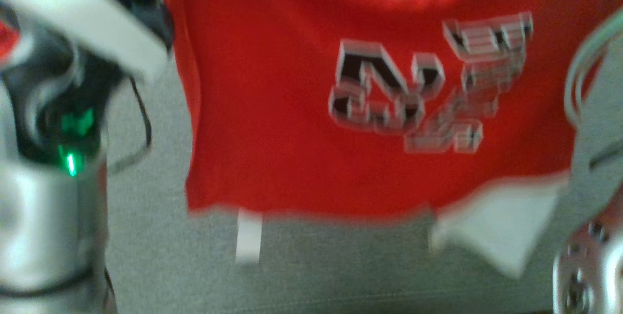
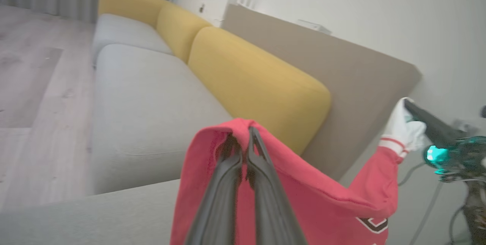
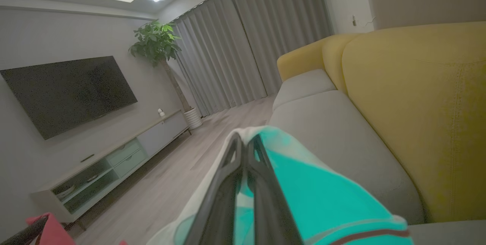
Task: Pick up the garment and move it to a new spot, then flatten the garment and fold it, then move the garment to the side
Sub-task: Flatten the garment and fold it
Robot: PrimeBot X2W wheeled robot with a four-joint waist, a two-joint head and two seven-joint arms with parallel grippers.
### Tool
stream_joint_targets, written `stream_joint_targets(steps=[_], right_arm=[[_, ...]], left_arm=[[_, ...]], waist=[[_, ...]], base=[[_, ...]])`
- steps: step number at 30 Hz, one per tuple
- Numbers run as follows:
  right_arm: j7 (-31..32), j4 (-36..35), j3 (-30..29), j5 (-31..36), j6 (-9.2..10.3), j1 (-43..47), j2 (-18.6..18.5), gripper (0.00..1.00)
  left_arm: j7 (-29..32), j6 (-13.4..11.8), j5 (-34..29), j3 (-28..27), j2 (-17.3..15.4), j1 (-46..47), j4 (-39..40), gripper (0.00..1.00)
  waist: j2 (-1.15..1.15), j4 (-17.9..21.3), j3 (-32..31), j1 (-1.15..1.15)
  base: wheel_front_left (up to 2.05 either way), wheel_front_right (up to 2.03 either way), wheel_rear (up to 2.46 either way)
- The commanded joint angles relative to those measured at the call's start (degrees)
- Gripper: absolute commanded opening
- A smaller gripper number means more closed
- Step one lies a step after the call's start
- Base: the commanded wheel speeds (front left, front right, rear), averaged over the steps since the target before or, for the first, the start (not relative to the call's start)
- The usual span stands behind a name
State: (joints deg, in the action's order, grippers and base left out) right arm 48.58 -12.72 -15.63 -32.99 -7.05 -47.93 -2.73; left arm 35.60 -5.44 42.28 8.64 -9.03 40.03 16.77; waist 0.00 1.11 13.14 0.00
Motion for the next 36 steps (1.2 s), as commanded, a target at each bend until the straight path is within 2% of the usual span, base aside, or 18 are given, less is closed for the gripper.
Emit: stream_joint_targets(steps=[1, 3, 6, 8, 10, 14, 17, 21, 23, 26, 30, 33, 36], right_arm=[[-1.9, 0.5, 1.8, 1.5, -0.44, -5.4, -0.1, 0.00], [-6.9, 7.5, 3.1, 5.2, -0.44, -11.0, -0.1, 0.00], [-17.5, 18.8, 3.9, 9.0, -0.44, -18.9, -0.1, 0.00], [-35.1, 33.6, 3.4, 12.6, -0.44, -29.1, -0.1, 0.00], [-42.0, 39.9, 3.4, 12.1, -0.44, -33.1, -0.1, 0.00], [-49.3, 48.6, 8.0, 7.2, -0.44, -36.5, -0.1, 0.00], [-51.7, 51.4, 12.6, 3.7, -0.44, -31.3, -0.1, 0.00], [-51.2, 50.6, 17.1, 0.5, -0.44, -18.8, -0.7, 0.00], [-50.6, 49.4, 17.9, -0.5, -0.44, -15.4, -1.3, 0.00], [-48.1, 44.7, 20.6, -3.0, -0.44, -4.7, -3.9, 0.00], [-44.4, 37.4, 21.9, -5.4, -0.44, 9.7, -7.0, 0.00], [-40.6, 31.5, 20.5, -6.2, -0.44, 20.4, -8.4, 0.00], [-35.7, 24.7, 19.2, -3.9, -0.44, 30.5, -9.9, 0.00]], left_arm=[[-0.6, 0.4, -1.3, -1.8, -2.1, 5.0, -1.3, 0.00], [-1.9, 0.8, -3.6, -1.0, -2.2, 10.4, -9.4, 0.00], [-7.4, 0.6, -8.3, -0.1, -1.4, 18.7, -21.2, 0.00], [-22.4, -0.7, -13.8, -0.7, 1.3, 29.3, -34.8, 0.00], [-28.6, -0.8, -16.1, 0.0, 2.0, 32.9, -40.7, 0.00], [-38.4, -0.1, -18.0, 0.7, 2.9, 36.3, -49.7, 0.00], [-43.8, 2.6, -18.2, 2.1, 3.5, 33.1, -55.5, 0.00], [-45.8, 7.0, -18.4, 5.3, 3.8, 25.3, -61.0, 0.00], [-46.2, 7.6, -18.6, 5.8, 3.7, 23.5, -61.5, 0.00], [-46.8, 9.0, -17.9, 6.5, 3.5, 17.8, -61.6, 0.00], [-47.5, 9.5, -17.6, 7.2, 1.8, 8.7, -58.3, 0.00], [-46.7, 8.8, -18.5, 8.5, 0.0, -0.4, -53.8, 0.00], [-44.5, 7.7, -17.4, 9.0, -0.8, -11.3, -47.5, 0.00]], waist=[[0.00, -2.8, 5.6, 0.00], [0.00, -3.6, 7.4, 0.00], [0.00, -4.2, 9.3, 0.00], [0.00, -4.2, 11.3, 0.00], [0.00, -3.9, 12.2, 0.00], [0.00, -3.0, 14.2, 0.00], [0.00, -2.3, 13.6, 0.00], [0.00, -1.9, 11.7, 0.00], [0.00, -1.8, 11.5, 0.00], [0.00, -1.7, 10.3, 0.00], [0.00, -1.4, 6.7, 0.00], [0.00, -1.2, 3.6, 0.00], [0.00, -0.9, 1.1, 0.00]], base=[[0.00, 0.00, 0.00], [0.00, 0.00, 0.00], [0.00, 0.00, 0.00], [0.00, 0.00, 0.00], [0.00, 0.00, 0.00], [0.00, 0.00, 0.00], [0.00, 0.00, 0.00], [0.00, 0.00, 0.00], [0.00, 0.00, 0.00], [0.00, 0.00, 0.00], [0.00, 0.00, 0.00], [0.00, 0.00, 0.00], [0.00, 0.00, 0.00]])
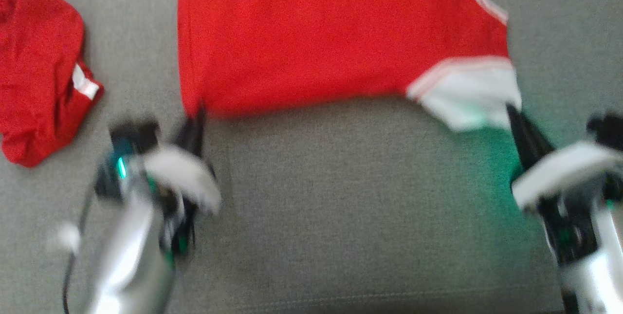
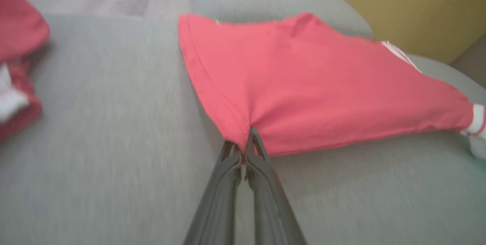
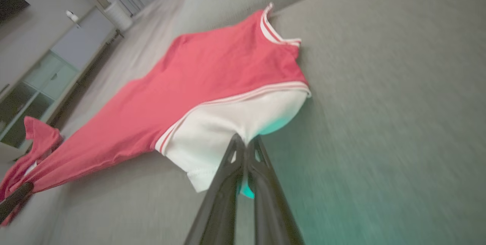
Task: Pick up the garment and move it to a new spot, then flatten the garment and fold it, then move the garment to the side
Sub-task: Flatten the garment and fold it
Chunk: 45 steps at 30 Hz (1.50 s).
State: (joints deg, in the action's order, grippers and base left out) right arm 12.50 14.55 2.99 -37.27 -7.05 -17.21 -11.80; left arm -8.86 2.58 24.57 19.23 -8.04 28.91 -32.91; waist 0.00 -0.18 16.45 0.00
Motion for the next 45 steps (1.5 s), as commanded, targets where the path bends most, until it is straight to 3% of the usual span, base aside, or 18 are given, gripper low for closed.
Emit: stream_joint_targets(steps=[1, 5, 11, 17, 22, 30, 38, 45], right_arm=[[2.3, -4.8, -0.4, 1.0, -0.44, 3.1, -0.9, 0.00], [10.5, -16.0, -5.9, 3.4, -0.44, 16.7, 0.4, 0.00], [21.5, -33.7, -12.6, 4.7, -0.44, 36.0, 6.4, 0.00], [25.2, -39.6, -15.3, 5.1, -0.44, 37.6, 8.6, 0.00], [28.7, -37.7, -14.8, 6.9, -0.44, 27.9, 8.8, 0.00], [36.1, -25.7, -12.6, 11.5, -0.44, 9.2, 7.3, 0.00], [37.4, -17.1, -9.8, 14.3, -0.44, -0.2, 3.5, 0.00], [35.3, -11.3, -8.4, 15.7, -0.44, -6.8, 1.4, 0.00]], left_arm=[[0.7, -0.9, 0.6, -1.4, -2.1, -4.0, 4.6, 0.00], [4.1, -4.6, 2.3, -1.5, -2.9, -18.7, 16.2, 0.00], [9.3, -11.0, 5.6, -1.9, -2.2, -36.8, 34.2, 0.00], [14.6, -14.0, 5.6, -1.1, -3.7, -42.1, 44.6, 0.00], [20.9, -15.3, 6.4, -1.6, -4.5, -37.2, 46.1, 0.00], [29.2, -16.6, 7.3, -2.1, -4.1, -23.6, 39.5, 0.00], [34.8, -15.9, 7.3, -0.8, -4.8, -15.7, 33.4, 0.00], [38.8, -14.4, 8.7, 0.2, -4.9, -11.1, 33.5, 0.00]], waist=[[0.00, 0.5, -3.1, 0.00], [0.00, 0.1, -5.2, 0.00], [0.00, -1.0, -6.2, 0.00], [0.00, -1.0, -5.8, 0.00], [0.00, -1.3, -5.3, 0.00], [0.00, -3.3, -3.2, 0.00], [0.00, -4.1, -2.5, 0.00], [0.00, -4.7, -2.2, 0.00]], base=[[0.00, 0.00, 0.00], [0.00, 0.00, 0.00], [0.00, 0.00, 0.00], [0.00, 0.00, 0.00], [0.00, 0.00, 0.00], [0.00, 0.00, 0.00], [0.00, 0.00, 0.00], [0.00, 0.00, 0.00]])
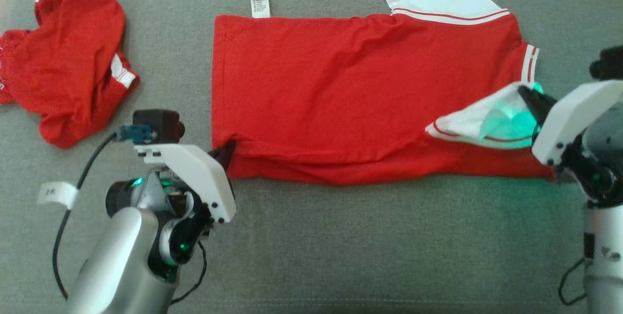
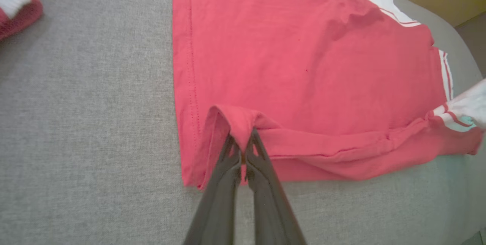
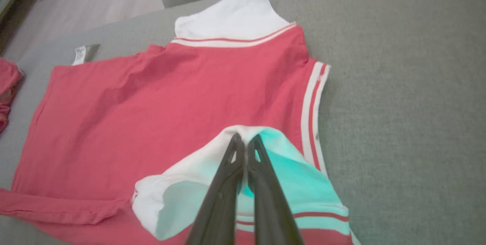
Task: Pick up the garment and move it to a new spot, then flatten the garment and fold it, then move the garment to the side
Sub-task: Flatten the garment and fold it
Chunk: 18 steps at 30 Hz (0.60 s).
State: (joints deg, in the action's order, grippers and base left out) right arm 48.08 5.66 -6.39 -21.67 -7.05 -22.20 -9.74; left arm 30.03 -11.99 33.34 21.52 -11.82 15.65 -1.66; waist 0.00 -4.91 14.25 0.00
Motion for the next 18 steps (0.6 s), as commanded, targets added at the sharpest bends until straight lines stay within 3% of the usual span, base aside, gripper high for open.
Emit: stream_joint_targets(steps=[1, 10, 18], right_arm=[[-0.6, -2.1, 1.1, 0.0, -0.44, -2.4, -0.6, 0.00], [-2.8, 0.5, 1.8, -0.3, -0.44, -3.5, -1.0, 0.00], [-2.9, -5.4, 3.1, -3.9, -0.44, 1.0, -2.6, 0.00]], left_arm=[[0.2, 0.3, 0.3, -2.2, -1.1, 2.3, 2.6, 0.00], [2.0, 0.0, 1.0, -2.3, -1.4, 3.7, 2.7, 0.00], [0.5, -1.1, 2.2, -3.7, -2.4, -2.0, 7.0, 0.00]], waist=[[0.00, -0.1, -0.1, 0.00], [0.00, -0.3, -0.5, 0.00], [0.00, 0.6, -2.6, 0.00]], base=[[0.00, 0.00, 0.00], [0.00, 0.00, 0.00], [0.00, 0.00, 0.00]])
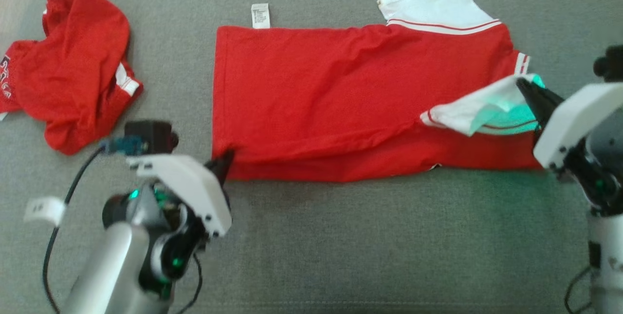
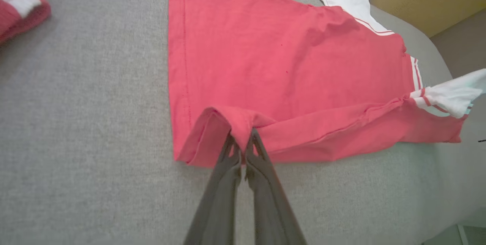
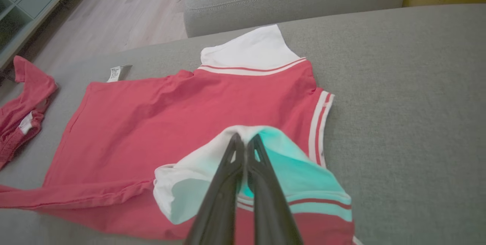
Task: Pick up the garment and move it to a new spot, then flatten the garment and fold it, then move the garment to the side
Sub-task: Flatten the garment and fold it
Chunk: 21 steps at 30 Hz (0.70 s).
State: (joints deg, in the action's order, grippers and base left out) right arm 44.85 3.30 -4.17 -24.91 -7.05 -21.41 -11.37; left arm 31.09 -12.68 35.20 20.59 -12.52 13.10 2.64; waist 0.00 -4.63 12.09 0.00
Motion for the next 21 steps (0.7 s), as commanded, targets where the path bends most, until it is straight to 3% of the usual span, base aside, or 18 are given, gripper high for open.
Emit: stream_joint_targets(steps=[1, 11, 21], right_arm=[[0.6, -4.2, 0.9, -1.1, -0.44, 1.0, -1.3, 0.00], [4.2, -15.3, -0.8, -3.6, -0.44, 9.8, -1.3, 0.00], [5.7, -17.2, -2.1, -3.0, -0.44, 10.4, -0.7, 0.00]], left_arm=[[-0.7, -0.5, 0.6, -3.1, -1.8, -0.3, 3.5, 0.00], [-1.5, -2.8, 2.3, -5.3, -2.7, -8.9, 11.6, 0.00], [-1.5, -4.0, 4.4, -6.3, -1.0, -8.9, 12.8, 0.00]], waist=[[0.00, 0.4, -0.7, 0.00], [0.00, 1.2, -1.9, 0.00], [0.00, 0.8, 0.6, 0.00]], base=[[0.00, 0.00, 0.00], [0.00, 0.00, 0.00], [0.00, 0.00, 0.00]])
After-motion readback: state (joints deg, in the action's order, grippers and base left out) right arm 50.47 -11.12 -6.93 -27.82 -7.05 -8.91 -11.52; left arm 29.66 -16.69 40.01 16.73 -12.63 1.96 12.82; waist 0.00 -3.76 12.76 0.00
